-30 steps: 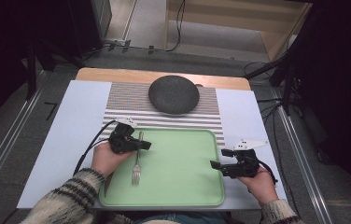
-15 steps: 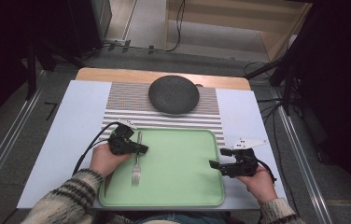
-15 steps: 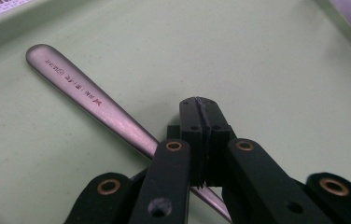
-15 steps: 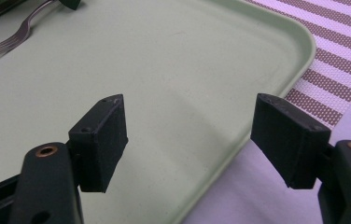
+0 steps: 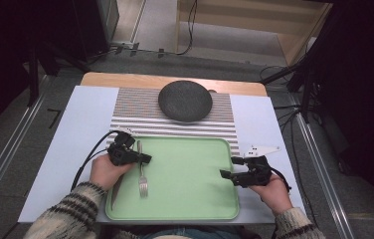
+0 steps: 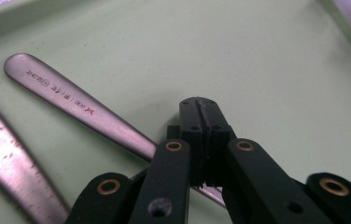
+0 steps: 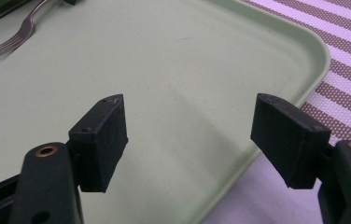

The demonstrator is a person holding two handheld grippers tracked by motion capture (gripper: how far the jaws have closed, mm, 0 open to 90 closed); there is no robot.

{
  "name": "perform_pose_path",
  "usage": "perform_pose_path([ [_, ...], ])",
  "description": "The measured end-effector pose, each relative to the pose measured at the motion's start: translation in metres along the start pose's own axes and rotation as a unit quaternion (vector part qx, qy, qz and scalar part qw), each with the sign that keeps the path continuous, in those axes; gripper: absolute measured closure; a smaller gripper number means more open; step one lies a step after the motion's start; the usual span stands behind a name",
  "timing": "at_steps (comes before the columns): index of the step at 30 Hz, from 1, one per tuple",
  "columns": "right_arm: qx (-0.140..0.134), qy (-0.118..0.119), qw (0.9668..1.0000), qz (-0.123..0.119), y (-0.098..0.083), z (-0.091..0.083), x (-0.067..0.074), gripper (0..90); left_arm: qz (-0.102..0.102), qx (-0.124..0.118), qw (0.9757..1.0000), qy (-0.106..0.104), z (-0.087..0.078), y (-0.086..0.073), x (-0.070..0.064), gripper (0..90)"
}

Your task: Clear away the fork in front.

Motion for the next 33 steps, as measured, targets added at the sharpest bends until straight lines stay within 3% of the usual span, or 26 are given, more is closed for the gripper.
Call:
perform_pose_path([
  [11, 0.003, 0.006, 1.0000, -0.007, 0.002, 0.003, 0.001, 24.9, -0.014, -0.010, 0.9998, 0.006, -0.010, -0.006, 0.006, 90.0],
  [24, 0.003, 0.007, 1.0000, -0.006, 0.002, 0.003, 0.001, 24.9, -0.022, -0.019, 0.9990, 0.033, -0.024, -0.010, 0.016, 90.0],
  [27, 0.003, 0.007, 1.0000, -0.005, 0.002, 0.003, 0.001, 24.9, -0.030, -0.024, 0.9989, 0.026, -0.025, -0.010, 0.017, 89.8],
  [29, 0.004, 0.009, 0.9999, -0.004, 0.002, 0.003, 0.001, 24.9, -0.035, -0.030, 0.9988, 0.016, -0.026, -0.009, 0.015, 81.4],
  [31, 0.008, 0.009, 0.9999, -0.003, 0.002, 0.004, 0.001, 24.9, -0.038, -0.035, 0.9986, 0.012, -0.028, -0.008, 0.015, 78.7],
  [33, 0.008, 0.010, 0.9999, -0.002, 0.002, 0.004, 0.001, 24.9, -0.043, -0.052, 0.9977, 0.005, -0.031, -0.006, 0.015, 72.4],
])
Point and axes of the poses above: each handheld gripper's, and its own axes: z roughly forward along the jaws, y roughly out of its top, x roughly to its left, the point moved 6 cm from there along z, roughly forward along the jaws, and after that the axes turned 7 degrees about -y, right-handed, at the moved point
